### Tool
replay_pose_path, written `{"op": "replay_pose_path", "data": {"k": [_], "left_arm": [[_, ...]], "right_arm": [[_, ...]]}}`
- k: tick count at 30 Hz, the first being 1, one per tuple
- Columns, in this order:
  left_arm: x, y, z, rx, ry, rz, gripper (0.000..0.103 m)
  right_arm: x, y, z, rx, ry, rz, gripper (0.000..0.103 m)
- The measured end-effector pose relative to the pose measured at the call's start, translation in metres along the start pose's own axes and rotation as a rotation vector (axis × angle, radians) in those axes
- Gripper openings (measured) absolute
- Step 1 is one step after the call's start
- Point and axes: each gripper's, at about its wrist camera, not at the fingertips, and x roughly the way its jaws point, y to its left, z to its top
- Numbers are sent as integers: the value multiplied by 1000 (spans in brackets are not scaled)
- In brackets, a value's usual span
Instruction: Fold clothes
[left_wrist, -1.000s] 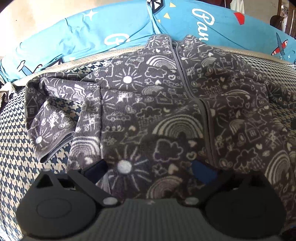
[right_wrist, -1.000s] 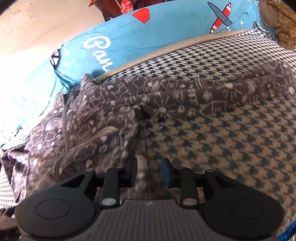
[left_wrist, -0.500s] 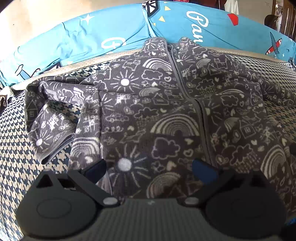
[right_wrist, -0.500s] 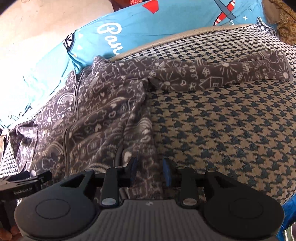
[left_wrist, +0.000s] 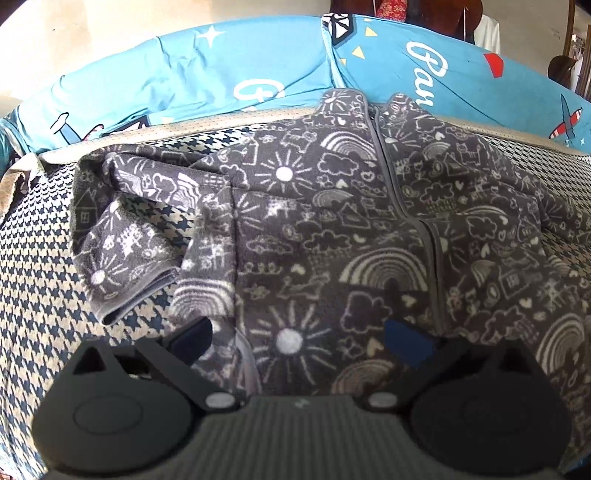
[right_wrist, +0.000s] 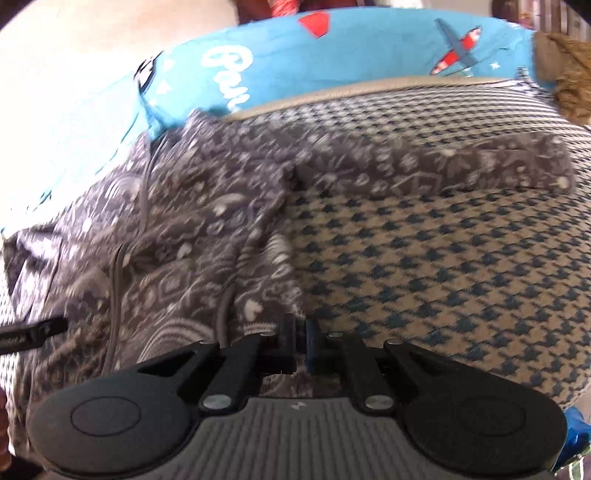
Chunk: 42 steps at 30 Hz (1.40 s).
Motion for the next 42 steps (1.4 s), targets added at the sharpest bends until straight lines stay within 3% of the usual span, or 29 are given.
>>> {"op": "replay_pose_path", "data": {"k": [4,7,9,12,17,21,29,35,42], "left_arm": [[0,7,-1,-10,5,5,103],[3,9,-3,-6,23,21,103],[5,11,-6,-1,34,33,103],[5,14,-7,1,35,45,103],[3,18,-8,-9,43,46,103],[0,16,-11,14,37,49,103],[0,12,-15,49,51,62,103],[6,13,-20,63,89,92,103],[9,10,-26,85,111,105,103]], "right_arm": [[9,-12,1,48,46,-80,5],[20,-3,-2,-28,91,-132,5],[20,2,-3,-62,82,-151,5],[16,-2,-1,-10,69,-131,6],[-4,-4,0,9,-50,-117,12],[-12,-6,4,18,-99,-43,12],[-15,13,3,-30,-93,145,12],[-14,29,-2,-85,-65,236,12],[20,40,-14,-127,127,113,12]]}}
